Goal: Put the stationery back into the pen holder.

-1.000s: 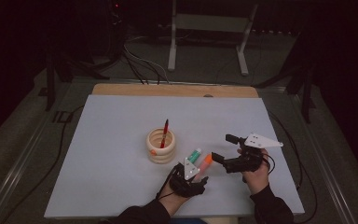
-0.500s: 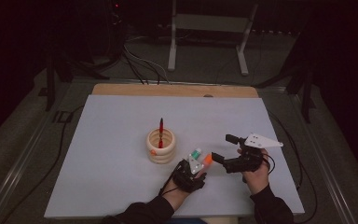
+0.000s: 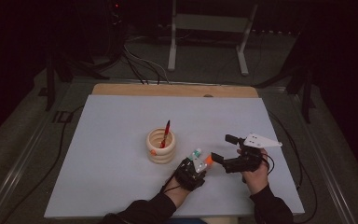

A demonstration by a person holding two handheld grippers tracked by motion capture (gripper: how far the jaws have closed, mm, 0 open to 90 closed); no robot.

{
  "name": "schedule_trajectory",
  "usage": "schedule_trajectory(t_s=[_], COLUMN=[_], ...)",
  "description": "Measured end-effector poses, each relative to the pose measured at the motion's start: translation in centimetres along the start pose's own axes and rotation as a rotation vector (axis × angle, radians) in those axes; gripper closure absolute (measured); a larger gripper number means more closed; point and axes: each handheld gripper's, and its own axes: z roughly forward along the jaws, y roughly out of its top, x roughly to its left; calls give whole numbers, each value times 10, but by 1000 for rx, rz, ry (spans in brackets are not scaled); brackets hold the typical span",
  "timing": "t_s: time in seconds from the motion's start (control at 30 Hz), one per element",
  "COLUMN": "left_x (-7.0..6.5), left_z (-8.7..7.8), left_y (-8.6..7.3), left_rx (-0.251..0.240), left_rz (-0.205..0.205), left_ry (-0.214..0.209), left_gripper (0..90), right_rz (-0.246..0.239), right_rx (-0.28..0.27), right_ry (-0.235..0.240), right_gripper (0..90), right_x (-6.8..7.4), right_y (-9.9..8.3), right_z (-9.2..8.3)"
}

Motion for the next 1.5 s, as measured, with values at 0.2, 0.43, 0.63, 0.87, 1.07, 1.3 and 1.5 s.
schedule_trajectory(t_s=[0.2, 0.43, 0.63, 0.87, 1.07, 1.3, 1.5], left_x=[1, 2, 9, 19, 26, 34, 48], left_z=[0, -11, -27, -48, -65, -81, -96], left_y=[2, 6, 12, 19, 21, 22, 19], left_rx=[5, -53, -103, -157, -191, -239, -278], left_rz=[31, 29, 12, 3, 15, 14, 21], left_ry=[-13, -59, -66, -61, -50, -46, -26], left_gripper=[660, 661, 661, 661, 661, 660, 660], right_rz=[1, 6, 14, 20, 23, 26, 37], right_rx=[-1, 3, -31, -40, -49, -44, -39], right_ry=[-1, -9, -26, -36, -30, -23, -10], right_gripper=[19, 19, 19, 19, 19, 19, 19], right_x=[0, 0, -2, -3, 0, 2, 3], right_y=[0, -1, 2, 3, 5, 6, 6], right_z=[0, 0, -6, -7, -8, -7, -5])
